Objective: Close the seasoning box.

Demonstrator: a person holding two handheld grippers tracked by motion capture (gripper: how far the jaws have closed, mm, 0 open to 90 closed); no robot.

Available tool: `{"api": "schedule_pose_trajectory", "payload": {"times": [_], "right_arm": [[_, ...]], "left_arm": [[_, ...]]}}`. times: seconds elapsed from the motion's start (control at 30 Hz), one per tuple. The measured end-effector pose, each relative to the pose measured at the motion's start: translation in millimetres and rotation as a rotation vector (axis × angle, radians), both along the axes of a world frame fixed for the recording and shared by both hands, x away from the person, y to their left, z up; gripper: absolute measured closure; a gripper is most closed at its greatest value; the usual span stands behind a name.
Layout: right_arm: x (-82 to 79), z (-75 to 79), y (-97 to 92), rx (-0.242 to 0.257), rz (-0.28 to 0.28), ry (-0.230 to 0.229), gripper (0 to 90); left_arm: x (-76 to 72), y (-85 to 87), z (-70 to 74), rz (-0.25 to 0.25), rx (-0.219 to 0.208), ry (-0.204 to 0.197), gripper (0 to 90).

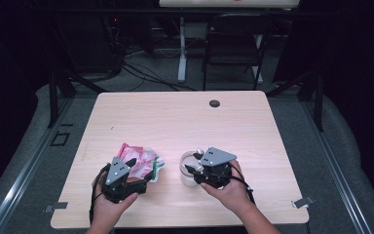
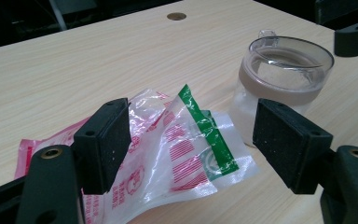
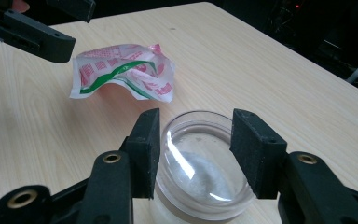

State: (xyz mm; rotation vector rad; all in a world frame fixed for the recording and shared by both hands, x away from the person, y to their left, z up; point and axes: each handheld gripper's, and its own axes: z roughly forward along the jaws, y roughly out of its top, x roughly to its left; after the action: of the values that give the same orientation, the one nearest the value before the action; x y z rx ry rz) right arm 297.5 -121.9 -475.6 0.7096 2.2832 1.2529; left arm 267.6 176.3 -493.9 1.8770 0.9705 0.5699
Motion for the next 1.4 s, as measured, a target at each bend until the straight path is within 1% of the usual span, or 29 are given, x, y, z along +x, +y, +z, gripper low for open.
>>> {"api": "schedule_pose_trajectory", "payload": {"times": [0.07, 0.33, 0.5, 0.57, 0.63, 0.67, 0.8, 0.87, 0.93, 0.97, 1.03, 1.17, 1.2, 1.3, 1.33, 1.4], "right_arm": [[-0.9, 2.6, -4.9, 0.01, -0.002, -0.003, 52.8], [-7.2, 11.1, -29.5, 0.056, -0.043, -0.002, 52.1], [-12.7, 12.6, -48.8, 0.078, -0.088, -0.012, 50.3], [-14.7, 12.2, -55.8, 0.098, -0.105, -0.008, 48.9], [-16.7, 11.3, -63.8, 0.101, -0.136, -0.004, 47.7], [-17.6, 10.4, -68.3, 0.102, -0.142, -0.001, 47.5], [-21.1, 1.3, -87.1, 0.12, -0.199, 0.027, 47.2], [-22.0, -6.0, -96.4, 0.123, -0.231, 0.045, 46.8], [-22.0, -13.6, -105.1, 0.11, -0.269, 0.055, 46.5], [-21.6, -18.2, -109.9, 0.113, -0.289, 0.063, 46.4], [-20.7, -22.9, -116.4, 0.109, -0.307, 0.076, 45.9], [-18.8, -30.4, -128.6, 0.121, -0.35, 0.092, 45.8], [-18.2, -32.5, -132.0, 0.113, -0.363, 0.093, 45.8], [-16.8, -36.1, -136.7, 0.111, -0.378, 0.102, 45.7], [-15.1, -41.1, -143.1, 0.122, -0.401, 0.118, 45.5], [-14.6, -44.0, -146.5, 0.13, -0.415, 0.126, 45.3]], "left_arm": [[0.3, 2.4, 1.0, 0.002, 0.003, -0.003, 27.1], [1.4, 13.2, 4.7, 0.035, -0.015, -0.011, 27.3], [3.1, 21.3, 5.1, 0.061, -0.013, -0.009, 28.6], [3.9, 25.2, 4.6, 0.072, -0.013, -0.006, 29.1], [4.8, 29.3, 4.1, 0.084, -0.013, -0.002, 29.5], [5.3, 32.1, 3.9, 0.089, -0.013, 0.003, 29.6], [6.7, 40.1, 1.6, 0.115, -0.014, 0.007, 30.2], [8.5, 43.9, -0.4, 0.129, -0.014, 0.013, 30.9], [10.7, 47.6, -2.5, 0.139, -0.012, 0.025, 31.7], [11.3, 48.5, -3.4, 0.143, -0.013, 0.025, 31.8], [12.8, 51.3, -5.4, 0.151, -0.008, 0.027, 32.1], [14.9, 58.0, -9.0, 0.171, -0.013, 0.035, 33.4], [15.2, 59.4, -9.4, 0.172, -0.008, 0.035, 34.0], [16.2, 62.3, -11.3, 0.181, -0.007, 0.038, 34.4], [17.1, 64.7, -13.1, 0.19, -0.004, 0.044, 34.4], [18.1, 67.0, -14.8, 0.198, -0.004, 0.049, 34.4]]}}
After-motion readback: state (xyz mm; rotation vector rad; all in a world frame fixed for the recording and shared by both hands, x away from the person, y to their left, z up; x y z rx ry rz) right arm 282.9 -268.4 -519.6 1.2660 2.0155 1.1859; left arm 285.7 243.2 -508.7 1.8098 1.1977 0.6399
